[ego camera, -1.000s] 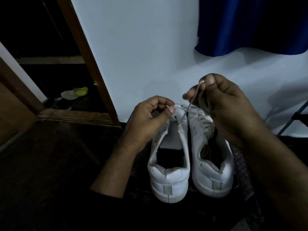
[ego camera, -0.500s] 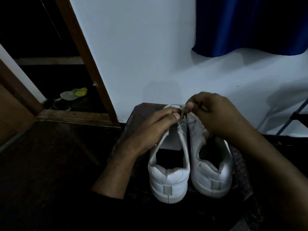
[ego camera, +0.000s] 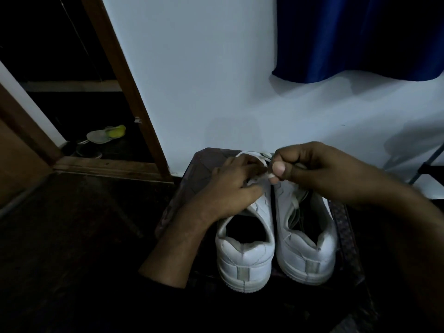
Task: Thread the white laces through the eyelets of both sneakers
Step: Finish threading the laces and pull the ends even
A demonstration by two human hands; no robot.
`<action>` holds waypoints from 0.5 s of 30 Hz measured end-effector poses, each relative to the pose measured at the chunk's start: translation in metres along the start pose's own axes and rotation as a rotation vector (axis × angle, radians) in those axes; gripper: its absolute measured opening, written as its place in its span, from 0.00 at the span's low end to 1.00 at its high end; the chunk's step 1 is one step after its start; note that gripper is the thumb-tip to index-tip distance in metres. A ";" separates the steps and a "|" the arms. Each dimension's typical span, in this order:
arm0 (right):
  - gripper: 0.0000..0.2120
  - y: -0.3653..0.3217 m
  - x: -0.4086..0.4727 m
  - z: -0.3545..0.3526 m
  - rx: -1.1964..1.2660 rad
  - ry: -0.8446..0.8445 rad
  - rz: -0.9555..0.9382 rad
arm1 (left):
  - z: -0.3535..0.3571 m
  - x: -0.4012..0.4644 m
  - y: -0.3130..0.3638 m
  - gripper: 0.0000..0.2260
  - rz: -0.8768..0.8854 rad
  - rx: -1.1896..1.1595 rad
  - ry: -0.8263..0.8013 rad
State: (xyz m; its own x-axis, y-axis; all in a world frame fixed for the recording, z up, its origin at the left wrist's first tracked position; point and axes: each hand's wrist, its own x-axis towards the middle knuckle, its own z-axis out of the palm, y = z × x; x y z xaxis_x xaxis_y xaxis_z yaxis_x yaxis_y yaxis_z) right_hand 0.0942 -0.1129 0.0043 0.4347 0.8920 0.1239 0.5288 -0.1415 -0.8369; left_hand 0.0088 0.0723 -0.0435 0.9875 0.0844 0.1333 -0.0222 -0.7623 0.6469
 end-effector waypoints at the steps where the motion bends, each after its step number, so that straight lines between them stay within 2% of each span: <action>1: 0.12 0.000 -0.002 -0.003 -0.041 -0.045 0.000 | 0.001 0.000 0.002 0.11 -0.036 -0.033 0.000; 2: 0.12 0.000 -0.003 -0.006 -0.090 -0.070 0.011 | 0.002 0.001 0.004 0.09 -0.054 -0.070 0.004; 4: 0.15 0.004 -0.006 -0.013 -0.212 -0.097 0.052 | 0.004 0.005 0.008 0.11 -0.078 -0.135 0.019; 6: 0.15 0.009 -0.008 -0.016 -0.318 -0.123 0.092 | 0.007 0.010 0.006 0.11 -0.111 -0.117 0.066; 8: 0.13 0.015 -0.010 -0.017 -0.352 -0.143 0.118 | 0.010 0.017 0.004 0.11 -0.118 -0.019 0.074; 10: 0.12 0.020 -0.011 -0.016 -0.408 -0.172 0.108 | 0.011 0.022 0.003 0.10 -0.044 0.086 0.046; 12: 0.16 0.023 -0.011 -0.016 -0.426 -0.186 0.098 | 0.009 0.025 0.008 0.04 0.002 0.208 0.011; 15: 0.22 0.023 -0.012 -0.015 -0.352 -0.142 0.119 | 0.011 0.025 0.020 0.05 0.047 0.486 0.042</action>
State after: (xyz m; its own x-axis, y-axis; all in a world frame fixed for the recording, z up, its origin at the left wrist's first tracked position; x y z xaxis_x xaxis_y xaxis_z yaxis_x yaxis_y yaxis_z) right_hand 0.1122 -0.1337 -0.0082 0.4155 0.9077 -0.0585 0.7096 -0.3637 -0.6035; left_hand 0.0346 0.0525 -0.0356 0.9798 0.0606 0.1906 0.0185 -0.9763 0.2154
